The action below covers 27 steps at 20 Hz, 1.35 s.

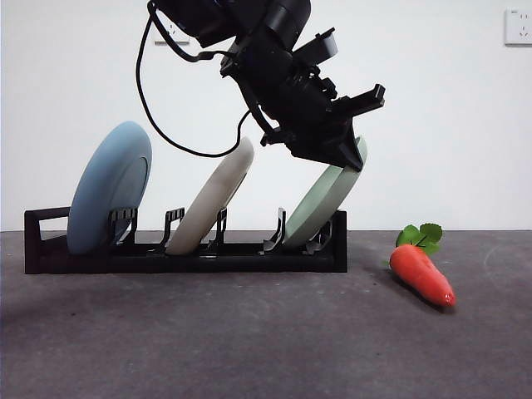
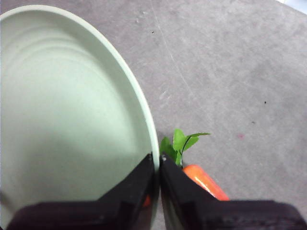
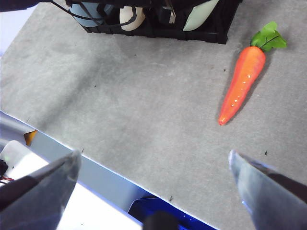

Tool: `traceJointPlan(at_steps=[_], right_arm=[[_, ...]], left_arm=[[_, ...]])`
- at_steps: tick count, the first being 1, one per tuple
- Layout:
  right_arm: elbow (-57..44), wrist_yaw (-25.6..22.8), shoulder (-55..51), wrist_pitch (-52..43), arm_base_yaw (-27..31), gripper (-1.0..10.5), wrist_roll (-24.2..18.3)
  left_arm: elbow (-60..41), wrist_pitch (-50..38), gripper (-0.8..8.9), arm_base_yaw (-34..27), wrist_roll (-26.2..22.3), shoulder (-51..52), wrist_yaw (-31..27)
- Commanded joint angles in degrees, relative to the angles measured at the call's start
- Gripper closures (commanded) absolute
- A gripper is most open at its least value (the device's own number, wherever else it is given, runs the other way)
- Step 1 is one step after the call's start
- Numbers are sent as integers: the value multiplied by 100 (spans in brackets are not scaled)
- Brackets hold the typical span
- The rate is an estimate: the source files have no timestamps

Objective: Take the green plate from the plate rack,put the plate on the table,take the carrot from the table,put the carrot in the plate

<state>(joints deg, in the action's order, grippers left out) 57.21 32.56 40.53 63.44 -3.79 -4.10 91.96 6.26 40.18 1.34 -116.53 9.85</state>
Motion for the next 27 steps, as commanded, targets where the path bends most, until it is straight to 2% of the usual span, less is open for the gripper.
traceJointPlan(at_steps=[1, 3, 6, 8, 10, 12, 14, 16, 18, 21, 23, 27], right_arm=[[17, 0, -2, -9, -9, 289, -28], [17, 0, -2, -11, -9, 289, -28], [17, 0, -2, -13, -9, 289, -28], [17, -2, -2, -13, -9, 289, -28], [17, -2, -2, -17, -9, 289, -31], [17, -2, -2, -35, -9, 289, -31], [17, -4, -2, -98, -7, 289, -26], [17, -4, 4, -205, -7, 289, -24], [17, -4, 79, -229, -9, 289, 0], [17, -9, 210, -229, -9, 289, 59], [17, -4, 280, -236, -9, 289, 57], [17, -7, 391, -245, -9, 289, 59]], left_arm=[[35, -66, 822, 22, 55, 361, 271], [35, -57, 822, 22, 59, 691, 358], [35, 177, 822, 35, 208, 1366, 831], [35, 826, 822, 94, 129, 1899, 859], [35, 1784, 821, 232, -195, 2450, 811], [35, 2879, 820, 455, -732, 2944, 319], [35, 3910, 820, 822, -1182, 3270, -796], [33, 4653, 819, 1217, -1357, 3344, -1692], [-83, 5082, 819, 1458, -1329, 3344, -2017], [-859, 4758, 819, 1897, -1108, 3344, -2411], [-1692, 4120, 819, 2105, -1029, 3342, -2750], [-3206, 2704, 820, 2210, -1036, 3270, -3071]])
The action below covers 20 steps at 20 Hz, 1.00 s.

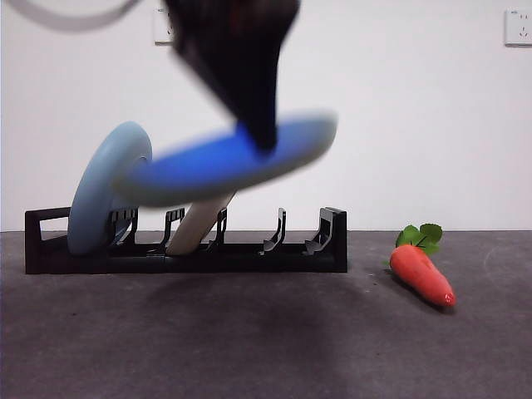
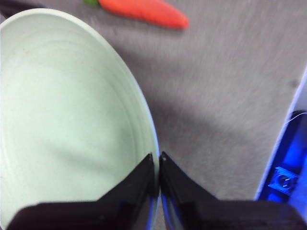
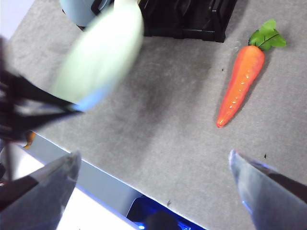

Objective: Take the green plate from the plate rack,put the plate on the table,take the carrot from the table,put the carrot in the plate

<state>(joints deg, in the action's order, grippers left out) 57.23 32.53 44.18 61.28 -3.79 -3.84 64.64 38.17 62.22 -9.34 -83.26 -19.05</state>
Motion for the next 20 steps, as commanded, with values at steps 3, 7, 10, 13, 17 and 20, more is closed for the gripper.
traceJointPlan(at_steps=[3, 7, 10, 13, 17, 20], right_arm=[[15, -4, 142, -46, -9, 290, 35], [15, -4, 494, -107, -15, 290, 79], [15, -2, 796, -175, -22, 290, 79], [15, -9, 1008, -280, -114, 290, 81], [15, -540, 1349, -533, -214, 290, 101], [15, -949, 1838, -828, -337, 290, 186]], left_arm=[[-1226, -1440, 820, -9, -46, -109, -210], [-1757, -2208, 820, -7, -302, -223, -177], [-1812, -2413, 821, -7, -623, -625, -144], [-1812, -2439, 822, -7, -743, -968, -13], [-1810, -2457, 809, -48, -730, -1008, -13], [-1810, -2450, 582, -52, -695, -1008, -13]])
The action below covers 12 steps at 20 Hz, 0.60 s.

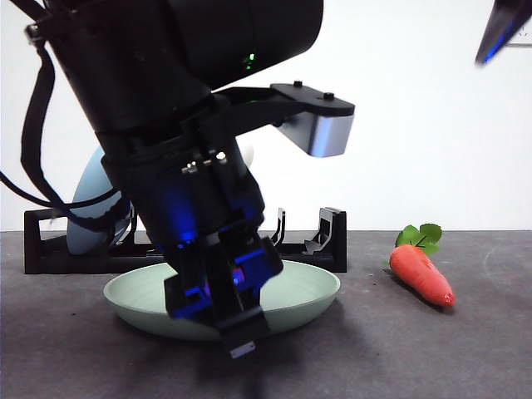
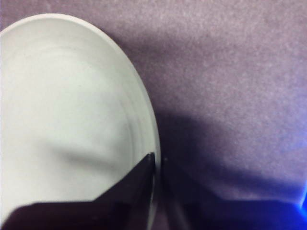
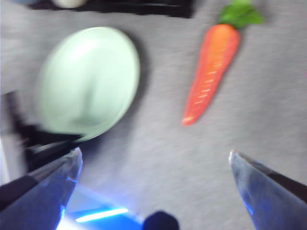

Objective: Take the green plate from the plate rack,put the plate on the table,take the carrot from the table,put the carrot in the plate

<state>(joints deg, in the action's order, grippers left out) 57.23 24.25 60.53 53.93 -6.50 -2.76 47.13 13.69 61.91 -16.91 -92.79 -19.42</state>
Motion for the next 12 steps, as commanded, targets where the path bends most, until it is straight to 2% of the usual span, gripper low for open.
traceJointPlan(at_steps=[1, 6, 10, 12], right_arm=[[15, -225, 396, -212, -140, 290, 109], [15, -837, 1386, -1165, -612, 290, 299], [15, -1392, 2251, -2144, -785, 290, 450], [15, -1436, 2671, -2616, -804, 290, 540]], left_arm=[[-57, -2, 523, -15, 83, -55, 24], [140, 81, 521, -11, 129, 90, -153], [575, 586, 521, 0, 522, 533, -149], [844, 887, 521, 0, 680, 859, -149]])
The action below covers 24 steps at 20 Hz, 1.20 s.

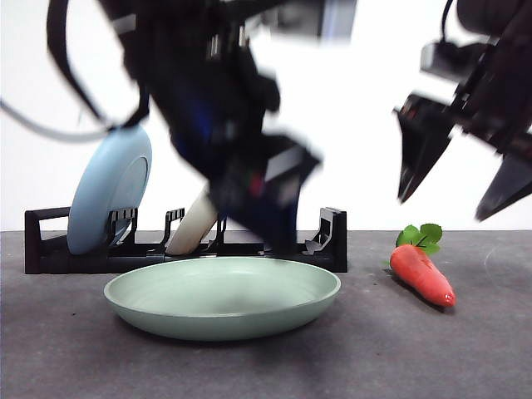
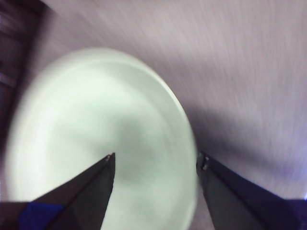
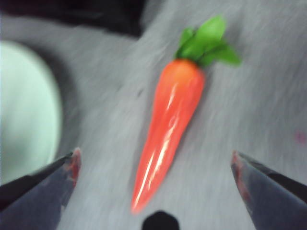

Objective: Take the green plate from the plate rack,put the plate on the table,take the carrot from the table,put the carrot in the plate

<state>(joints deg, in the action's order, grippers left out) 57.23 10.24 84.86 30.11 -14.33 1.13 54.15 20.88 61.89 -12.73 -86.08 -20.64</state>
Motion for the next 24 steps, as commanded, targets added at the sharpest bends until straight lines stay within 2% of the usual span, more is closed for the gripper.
traceJointPlan(at_steps=[1, 6, 8, 11, 18, 24], right_arm=[[15, -37, 446, -448, -24, 290, 195], [15, -350, 1174, -1117, -92, 301, 205], [15, -389, 1316, -1311, -118, 372, 205], [15, -481, 1488, -1502, -203, 402, 216], [15, -461, 1639, -1550, -203, 937, 249], [15, -463, 1158, -1263, -354, 963, 348]], left_arm=[[282, 317, 521, 2, 426, 372, -20], [944, 1062, 521, 2, 881, 1325, -17], [1126, 1182, 521, 2, 979, 1690, -24], [1294, 1196, 521, 2, 1167, 2197, -17], [1456, 1222, 521, 2, 1456, 3119, -20], [1456, 1259, 521, 0, 1451, 3495, -24]])
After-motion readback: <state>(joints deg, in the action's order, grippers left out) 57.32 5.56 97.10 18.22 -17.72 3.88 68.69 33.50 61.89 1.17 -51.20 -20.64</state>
